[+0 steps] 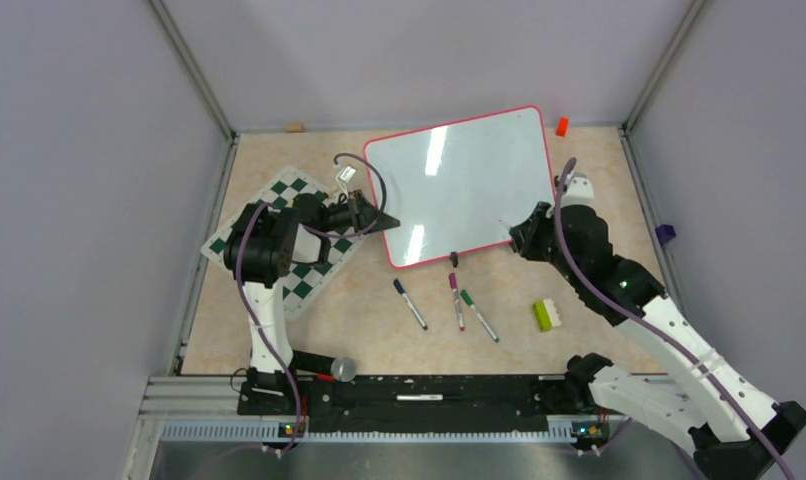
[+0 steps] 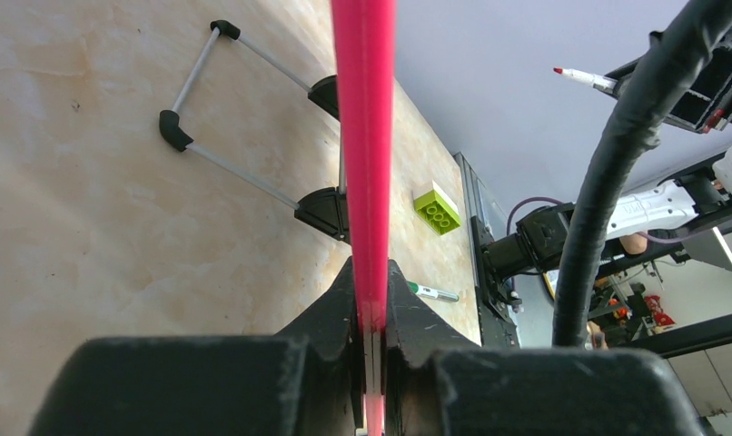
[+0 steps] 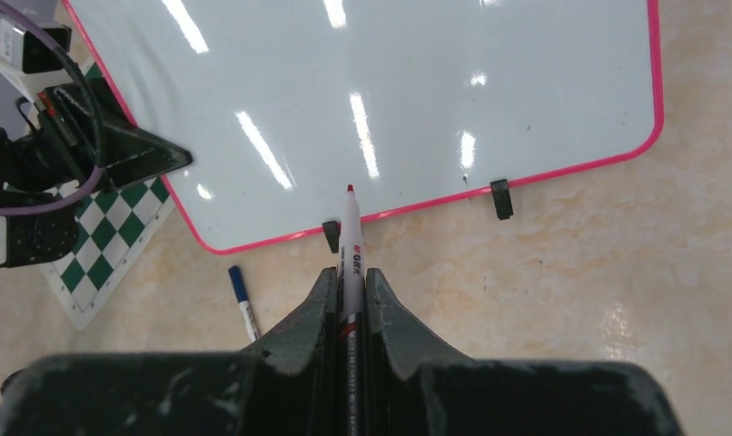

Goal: Write a sentence on the whiteboard
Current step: Hold the whiteboard on the whiteboard stand, then adjust the whiteboard at the center of the board.

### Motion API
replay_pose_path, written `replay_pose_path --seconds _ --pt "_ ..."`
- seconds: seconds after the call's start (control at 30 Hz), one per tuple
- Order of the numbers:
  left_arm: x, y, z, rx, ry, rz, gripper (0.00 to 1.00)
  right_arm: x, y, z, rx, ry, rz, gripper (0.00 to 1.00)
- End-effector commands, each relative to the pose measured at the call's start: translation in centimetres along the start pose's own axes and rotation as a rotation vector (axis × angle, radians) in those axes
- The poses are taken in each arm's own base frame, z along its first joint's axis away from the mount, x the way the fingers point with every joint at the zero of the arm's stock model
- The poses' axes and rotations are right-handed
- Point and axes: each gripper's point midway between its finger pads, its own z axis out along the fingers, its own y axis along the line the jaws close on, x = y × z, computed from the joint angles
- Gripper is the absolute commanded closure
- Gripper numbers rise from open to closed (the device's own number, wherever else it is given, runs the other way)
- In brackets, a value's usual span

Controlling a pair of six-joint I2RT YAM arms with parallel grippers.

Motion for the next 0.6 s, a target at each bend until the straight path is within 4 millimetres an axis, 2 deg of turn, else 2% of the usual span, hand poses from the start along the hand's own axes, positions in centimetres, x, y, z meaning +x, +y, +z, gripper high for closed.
replay_pose_path --seconds 0.0,0.13,0.4,0.57 --pt "-1.5 -1.9 0.4 0.064 -0.018 0.148 1.0 -3.1 1.0 0.0 0.005 -0.067 -0.034 1.0" --pt "-1.6 -1.9 0.4 0.063 -0.02 0.149 1.0 -3.0 2.3 1.4 -0.006 -0.027 -0.084 1.0" --pt "-1.5 -1.9 0.5 0.066 -0.016 0.15 1.0 -4.4 9.0 2.4 -0.009 -0.103 -0.299 1.0" --pt "-1.4 -2.0 0.6 0.067 -0.015 0.154 1.0 -5.4 11.8 4.3 -0.016 -0.102 -0.289 1.0"
